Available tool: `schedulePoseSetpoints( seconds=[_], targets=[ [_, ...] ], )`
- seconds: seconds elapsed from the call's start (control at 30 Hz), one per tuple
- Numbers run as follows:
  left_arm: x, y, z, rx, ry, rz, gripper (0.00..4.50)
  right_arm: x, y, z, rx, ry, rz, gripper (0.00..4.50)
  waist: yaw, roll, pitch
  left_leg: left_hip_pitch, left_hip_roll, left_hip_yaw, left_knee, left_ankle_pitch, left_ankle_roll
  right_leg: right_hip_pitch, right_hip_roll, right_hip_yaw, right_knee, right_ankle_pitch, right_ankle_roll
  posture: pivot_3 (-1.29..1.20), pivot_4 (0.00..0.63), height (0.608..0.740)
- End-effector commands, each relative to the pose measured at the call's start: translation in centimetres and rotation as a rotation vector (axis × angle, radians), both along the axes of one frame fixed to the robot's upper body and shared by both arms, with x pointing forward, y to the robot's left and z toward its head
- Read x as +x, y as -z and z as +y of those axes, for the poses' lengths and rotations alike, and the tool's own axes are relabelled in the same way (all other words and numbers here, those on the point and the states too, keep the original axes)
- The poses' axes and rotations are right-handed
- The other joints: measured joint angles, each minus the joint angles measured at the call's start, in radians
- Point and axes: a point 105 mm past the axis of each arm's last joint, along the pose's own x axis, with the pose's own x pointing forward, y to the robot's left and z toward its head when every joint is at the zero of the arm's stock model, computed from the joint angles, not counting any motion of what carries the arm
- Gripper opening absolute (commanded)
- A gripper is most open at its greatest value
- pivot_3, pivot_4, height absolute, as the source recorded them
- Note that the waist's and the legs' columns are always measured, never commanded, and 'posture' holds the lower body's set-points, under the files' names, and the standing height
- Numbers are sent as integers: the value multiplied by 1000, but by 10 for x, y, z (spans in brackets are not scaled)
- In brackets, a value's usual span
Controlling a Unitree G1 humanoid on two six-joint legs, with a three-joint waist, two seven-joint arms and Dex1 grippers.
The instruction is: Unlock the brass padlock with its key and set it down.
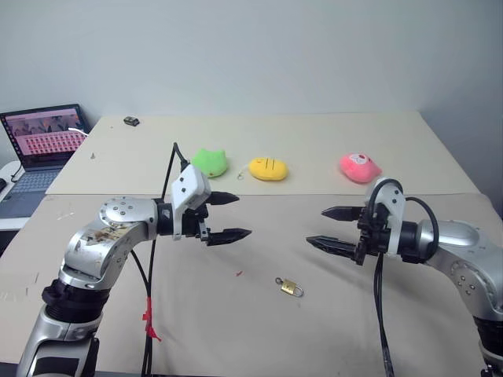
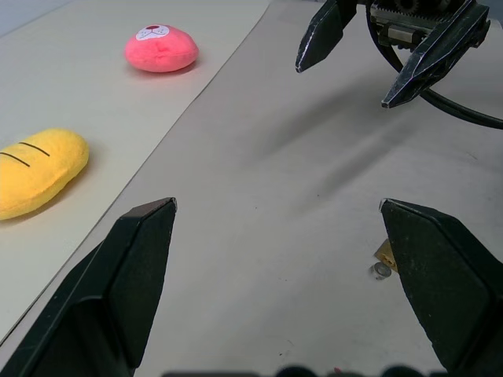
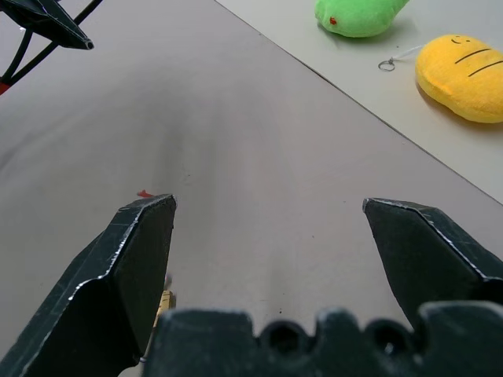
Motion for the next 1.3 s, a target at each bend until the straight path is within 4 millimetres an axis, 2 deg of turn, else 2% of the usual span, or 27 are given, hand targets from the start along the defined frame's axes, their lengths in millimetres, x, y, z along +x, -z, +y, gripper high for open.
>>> schedulePoseSetpoints(
  seconds=[0.03,0.13,0.2,0.5,0.63,0.83,0.97,1.2,1.3],
  targets=[
    [4,-6,2,22,35,-9,4417,-8,-13,2,-4,-6,-58,4500,1,0,0,0,0,0,0,0,0,0,0,0,0,0,0,0,150,660],
    [16,-4,7,82,74,-11,4417,-25,-5,10,-42,-33,-25,4500,7,0,0,0,0,-1,0,0,0,0,0,-1,0,0,0,0,150,660],
    [16,-1,7,128,129,-36,4417,-33,5,19,-63,-51,0,4500,5,1,0,0,0,-1,0,0,0,0,0,-1,0,-1,1,0,150,660],
    [-13,4,2,204,434,-33,4417,-52,51,49,-93,-24,56,4500,-2,0,-1,0,0,0,0,0,0,0,0,0,-1,-2,4,0,150,660],
    [-17,9,2,257,508,-54,4417,-56,68,59,-106,-2,66,4500,0,0,-1,0,0,0,0,0,0,0,0,0,0,-3,4,0,150,660],
    [-17,9,1,301,552,-67,4417,-58,82,58,-109,34,79,4500,1,0,-1,-1,0,0,1,0,0,0,0,0,0,-3,4,0,150,660],
    [-16,7,2,312,562,-73,4417,-56,100,51,-142,57,86,4500,-2,-1,-1,0,0,0,0,0,0,0,0,0,-1,-3,5,0,150,660],
    [-10,0,7,317,542,-89,4417,-52,113,49,-132,60,103,4500,-5,-1,-1,1,2,0,1,0,1,0,3,0,0,-3,4,0,150,660],
    [-9,0,8,322,531,-91,4500,-50,117,47,-137,62,102,3811,-5,-1,-1,2,3,0,1,0,1,1,5,0,1,-3,4,0,150,660]
  ],
)
